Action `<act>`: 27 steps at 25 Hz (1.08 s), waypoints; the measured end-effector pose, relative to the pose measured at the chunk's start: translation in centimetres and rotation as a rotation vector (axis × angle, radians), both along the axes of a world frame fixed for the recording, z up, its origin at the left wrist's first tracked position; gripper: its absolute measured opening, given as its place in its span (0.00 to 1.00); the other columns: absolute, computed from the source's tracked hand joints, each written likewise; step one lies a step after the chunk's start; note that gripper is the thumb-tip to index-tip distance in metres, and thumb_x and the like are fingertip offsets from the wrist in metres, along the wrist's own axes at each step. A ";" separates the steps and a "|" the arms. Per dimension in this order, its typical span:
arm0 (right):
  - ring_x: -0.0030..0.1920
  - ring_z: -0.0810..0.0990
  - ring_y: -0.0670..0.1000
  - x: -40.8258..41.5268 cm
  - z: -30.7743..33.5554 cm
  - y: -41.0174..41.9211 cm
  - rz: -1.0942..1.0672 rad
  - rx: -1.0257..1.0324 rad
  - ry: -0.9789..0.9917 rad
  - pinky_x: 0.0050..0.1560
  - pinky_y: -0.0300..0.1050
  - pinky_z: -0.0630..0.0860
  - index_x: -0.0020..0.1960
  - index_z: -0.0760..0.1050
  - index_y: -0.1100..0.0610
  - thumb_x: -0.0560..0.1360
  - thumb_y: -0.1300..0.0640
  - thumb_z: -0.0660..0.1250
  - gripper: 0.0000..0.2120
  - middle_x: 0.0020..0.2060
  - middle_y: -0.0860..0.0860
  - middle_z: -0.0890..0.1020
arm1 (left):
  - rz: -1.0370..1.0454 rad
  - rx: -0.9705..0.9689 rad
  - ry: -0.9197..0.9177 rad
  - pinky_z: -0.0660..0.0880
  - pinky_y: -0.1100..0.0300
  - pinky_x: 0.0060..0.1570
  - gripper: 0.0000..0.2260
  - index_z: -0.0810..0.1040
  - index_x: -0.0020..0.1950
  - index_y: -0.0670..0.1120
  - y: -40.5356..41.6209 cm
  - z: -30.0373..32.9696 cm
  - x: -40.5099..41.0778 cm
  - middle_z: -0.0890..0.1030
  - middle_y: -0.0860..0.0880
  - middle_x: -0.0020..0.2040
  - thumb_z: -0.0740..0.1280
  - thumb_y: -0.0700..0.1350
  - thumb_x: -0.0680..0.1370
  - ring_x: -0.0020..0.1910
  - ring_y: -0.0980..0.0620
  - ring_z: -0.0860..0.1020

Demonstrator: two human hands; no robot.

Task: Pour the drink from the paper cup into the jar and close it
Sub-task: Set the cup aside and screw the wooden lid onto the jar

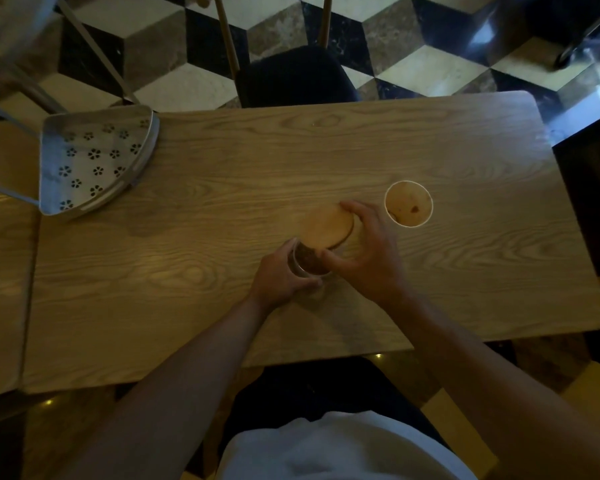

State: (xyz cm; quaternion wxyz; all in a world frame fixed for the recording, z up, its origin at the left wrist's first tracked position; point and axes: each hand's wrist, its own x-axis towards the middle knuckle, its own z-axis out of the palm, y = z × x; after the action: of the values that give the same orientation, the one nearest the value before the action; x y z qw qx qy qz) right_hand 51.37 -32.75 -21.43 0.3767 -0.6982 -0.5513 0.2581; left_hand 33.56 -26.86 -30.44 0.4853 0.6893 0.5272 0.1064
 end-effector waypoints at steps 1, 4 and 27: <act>0.67 0.72 0.45 -0.5 -0.4 0.0 0.040 -0.017 -0.004 0.66 0.30 0.66 0.71 0.70 0.58 0.65 0.51 0.81 0.38 0.66 0.51 0.74 | 0.006 0.005 0.003 0.76 0.66 0.46 0.35 0.78 0.62 0.47 -0.1 0.0 0.0 0.83 0.53 0.53 0.84 0.54 0.58 0.51 0.55 0.81; 0.70 0.70 0.44 -1.2 -2.2 -0.8 0.086 -0.048 0.010 0.68 0.33 0.66 0.74 0.68 0.59 0.67 0.50 0.80 0.41 0.70 0.51 0.72 | 0.013 0.013 0.017 0.69 0.73 0.39 0.31 0.78 0.62 0.48 -0.1 0.4 0.1 0.81 0.56 0.50 0.83 0.52 0.61 0.47 0.58 0.79; 0.67 0.76 0.54 0.2 -5.3 -2.4 0.137 0.024 -0.360 0.66 0.53 0.73 0.73 0.71 0.59 0.69 0.39 0.75 0.39 0.69 0.54 0.77 | 0.032 -0.002 -0.085 0.74 0.65 0.53 0.38 0.77 0.67 0.52 0.0 -0.2 -0.1 0.81 0.57 0.57 0.84 0.51 0.59 0.58 0.57 0.79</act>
State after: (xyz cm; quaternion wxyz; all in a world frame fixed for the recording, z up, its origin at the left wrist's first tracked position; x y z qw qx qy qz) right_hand 51.56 -35.12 -26.77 0.2617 -0.6894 -0.6591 0.1477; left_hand 33.48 -26.84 -30.66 0.5064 0.6749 0.5172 0.1430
